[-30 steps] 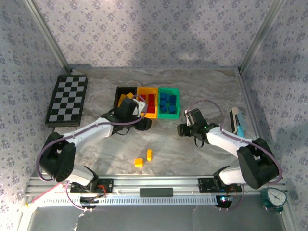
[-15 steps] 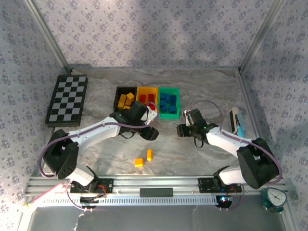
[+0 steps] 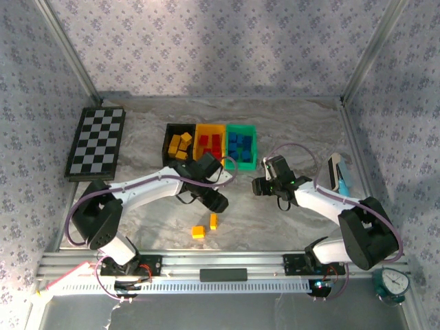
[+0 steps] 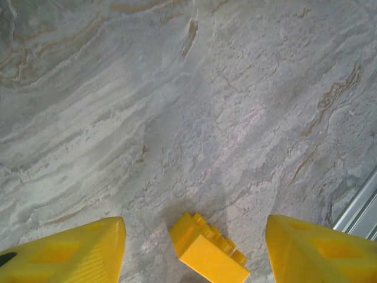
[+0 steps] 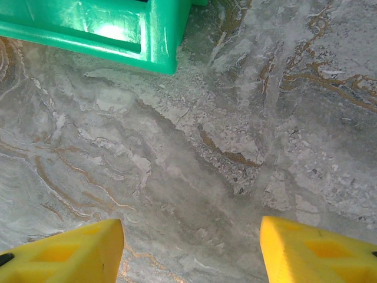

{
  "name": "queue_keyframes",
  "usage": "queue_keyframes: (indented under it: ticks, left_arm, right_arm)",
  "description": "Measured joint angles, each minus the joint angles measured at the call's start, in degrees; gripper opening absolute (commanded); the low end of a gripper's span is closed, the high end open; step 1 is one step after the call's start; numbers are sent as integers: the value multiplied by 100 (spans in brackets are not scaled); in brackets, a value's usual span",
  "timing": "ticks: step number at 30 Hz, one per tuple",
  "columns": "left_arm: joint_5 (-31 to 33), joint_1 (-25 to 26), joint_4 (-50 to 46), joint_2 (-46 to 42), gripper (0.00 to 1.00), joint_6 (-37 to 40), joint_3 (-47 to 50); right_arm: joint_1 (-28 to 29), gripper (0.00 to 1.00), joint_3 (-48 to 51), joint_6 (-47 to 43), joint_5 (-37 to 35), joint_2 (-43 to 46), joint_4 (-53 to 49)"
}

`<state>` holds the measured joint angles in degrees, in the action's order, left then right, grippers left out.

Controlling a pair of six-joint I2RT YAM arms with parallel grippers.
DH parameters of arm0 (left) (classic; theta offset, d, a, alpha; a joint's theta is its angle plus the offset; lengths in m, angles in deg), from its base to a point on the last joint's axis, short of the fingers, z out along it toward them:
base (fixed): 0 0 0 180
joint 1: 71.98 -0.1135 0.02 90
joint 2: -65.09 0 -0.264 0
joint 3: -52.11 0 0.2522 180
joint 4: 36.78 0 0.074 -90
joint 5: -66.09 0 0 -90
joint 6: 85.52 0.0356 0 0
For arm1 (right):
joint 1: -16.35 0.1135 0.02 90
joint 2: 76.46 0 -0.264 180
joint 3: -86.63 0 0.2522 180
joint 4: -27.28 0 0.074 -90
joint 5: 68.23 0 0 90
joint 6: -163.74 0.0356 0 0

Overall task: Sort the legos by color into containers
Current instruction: Pick up the lego from the middle-left of the table.

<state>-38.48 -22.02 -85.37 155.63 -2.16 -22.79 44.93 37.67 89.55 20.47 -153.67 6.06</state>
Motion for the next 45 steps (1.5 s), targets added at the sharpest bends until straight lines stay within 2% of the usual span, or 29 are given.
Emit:
queue_keyframes:
  ticks: [18, 31, 34, 36, 40, 45]
  left_arm:
    - [479, 361, -822, 439, 61, -201, -212]
    - [492, 684, -1211, 1080, 56, -240, -531]
    - [487, 739, -1220, 1185, 49, -234, -616]
    - [492, 745, -1222, 1215, 48, -232, -647]
    - [492, 745, -1237, 1244, 33, -221, -669]
    - [516, 750, -1198, 1220, 22, -188, -678]
  right_arm:
    - [24, 64, 0, -2, -4, 0, -2]
    - [46, 64, -2, -2, -24, 0, -2]
    - [46, 64, -2, -2, -44, 0, -4]
    - [46, 64, -2, -2, -46, 0, -4]
    - [46, 64, -2, -2, -48, 0, -4]
    - [46, 64, -2, -2, -48, 0, -4]
